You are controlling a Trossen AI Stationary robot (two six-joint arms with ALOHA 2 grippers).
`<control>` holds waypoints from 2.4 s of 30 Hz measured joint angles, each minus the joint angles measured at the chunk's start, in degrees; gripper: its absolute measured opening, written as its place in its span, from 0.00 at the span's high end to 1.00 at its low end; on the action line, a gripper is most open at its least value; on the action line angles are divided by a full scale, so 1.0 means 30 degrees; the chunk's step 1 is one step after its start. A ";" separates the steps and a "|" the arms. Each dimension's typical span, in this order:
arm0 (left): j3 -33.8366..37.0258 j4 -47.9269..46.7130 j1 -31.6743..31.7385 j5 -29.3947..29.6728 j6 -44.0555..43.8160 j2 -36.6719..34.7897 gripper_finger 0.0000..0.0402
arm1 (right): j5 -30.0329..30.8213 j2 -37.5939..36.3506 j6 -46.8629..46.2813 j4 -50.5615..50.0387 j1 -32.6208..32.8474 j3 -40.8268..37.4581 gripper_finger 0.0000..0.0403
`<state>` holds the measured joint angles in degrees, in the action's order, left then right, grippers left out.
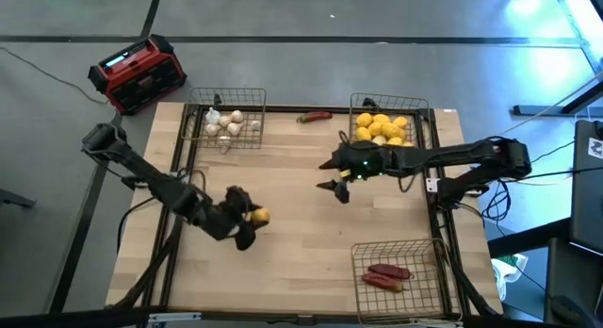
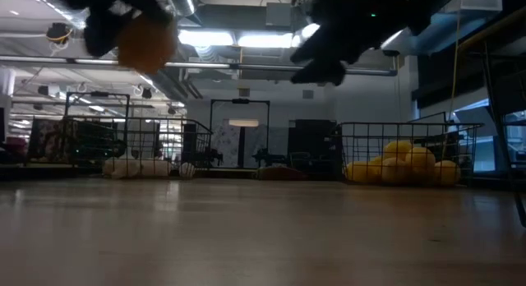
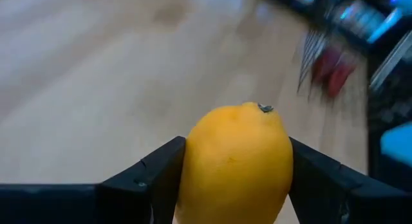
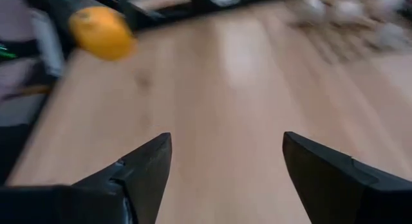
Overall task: Sort produce into baskets
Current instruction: Put the yellow lemon into the top right wire basket
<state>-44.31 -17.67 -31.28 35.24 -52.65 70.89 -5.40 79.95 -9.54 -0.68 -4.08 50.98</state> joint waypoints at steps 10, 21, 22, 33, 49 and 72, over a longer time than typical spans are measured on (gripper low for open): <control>-0.0022 0.5298 0.2816 0.0525 0.5981 -0.1103 0.44 | -0.2445 0.3452 0.0255 0.8005 0.0583 -0.0022 0.27; -0.0029 0.8311 0.4730 0.0439 0.7240 -0.0172 0.44 | -0.1578 0.5680 0.0045 1.3275 0.1709 -0.0022 0.27; -0.0022 0.8530 0.4793 0.0207 0.7193 0.0081 0.44 | -0.1550 0.5839 -0.0189 1.3587 0.1771 -0.0022 0.27; -0.0022 1.2559 0.5466 -0.0282 0.8129 0.2371 0.44 | -0.0995 0.6234 -0.0715 1.5203 0.1872 0.0010 0.27; -0.0029 1.2838 0.5457 -0.0523 0.8598 0.2690 0.41 | -0.0908 0.6227 -0.0291 1.5516 0.1851 0.0007 0.49; -0.0015 0.2610 0.5041 0.0359 0.8617 -0.1707 0.23 | 0.0762 0.1892 -0.0170 0.8501 0.0809 0.0036 0.46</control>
<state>-44.36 -9.84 -16.15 36.32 -26.80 65.77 -3.11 85.63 -10.05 24.82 -1.65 51.09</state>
